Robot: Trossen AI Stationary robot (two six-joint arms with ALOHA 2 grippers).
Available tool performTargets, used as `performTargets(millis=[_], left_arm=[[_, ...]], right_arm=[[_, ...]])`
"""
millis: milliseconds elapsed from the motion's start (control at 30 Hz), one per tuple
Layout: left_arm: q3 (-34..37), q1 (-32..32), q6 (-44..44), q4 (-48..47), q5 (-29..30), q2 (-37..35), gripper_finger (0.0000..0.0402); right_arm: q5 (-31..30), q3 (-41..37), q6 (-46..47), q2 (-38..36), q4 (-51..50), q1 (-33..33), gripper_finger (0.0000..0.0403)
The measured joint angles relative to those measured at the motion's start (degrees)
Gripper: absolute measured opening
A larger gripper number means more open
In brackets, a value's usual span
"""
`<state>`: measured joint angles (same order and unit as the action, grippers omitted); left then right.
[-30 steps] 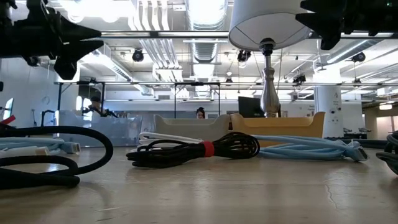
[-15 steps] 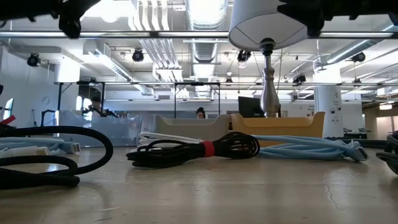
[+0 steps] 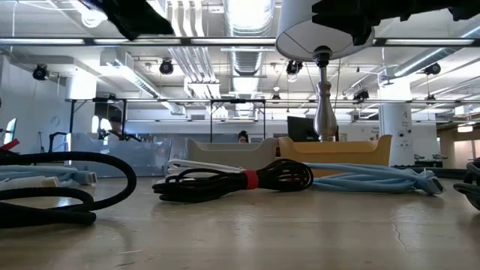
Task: Pick & Place USB Port
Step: Put the top white HDMI cable into the black bin
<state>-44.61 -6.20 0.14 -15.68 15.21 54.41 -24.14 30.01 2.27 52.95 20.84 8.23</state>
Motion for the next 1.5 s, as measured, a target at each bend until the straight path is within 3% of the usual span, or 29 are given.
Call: performTargets(millis=[300, 767, 1133, 1400, 1500], left_arm=[[-2.88, -0.02, -0.5, -1.05, -6.57, 17.48, 0.0122], [-3.26, -0.02, -1.68, 1.82, -11.45, 33.7, 0.0122], [-3.31, -0.07, -0.69, 3.1, -11.64, 39.98, 0.0113], [-3.27, -0.13, -1.28, 2.57, -12.83, 38.69, 0.0022], [-3.22, -0.18, -1.59, 2.29, -13.04, 37.29, 0.0018]], right_arm=[[0.02, -0.6, 4.1, 0.17, -4.7, -0.04, 0.0125], [0.12, -1.28, 3.79, 0.18, -6.11, 0.0, 0.0123], [0.11, -1.32, 3.79, 0.55, -7.38, 0.0, 0.0118], [0.09, -1.39, 4.21, 0.52, -7.39, 0.0, 0.0118], [0.09, -1.4, 4.22, 0.52, -7.39, 0.0, 0.0117]])
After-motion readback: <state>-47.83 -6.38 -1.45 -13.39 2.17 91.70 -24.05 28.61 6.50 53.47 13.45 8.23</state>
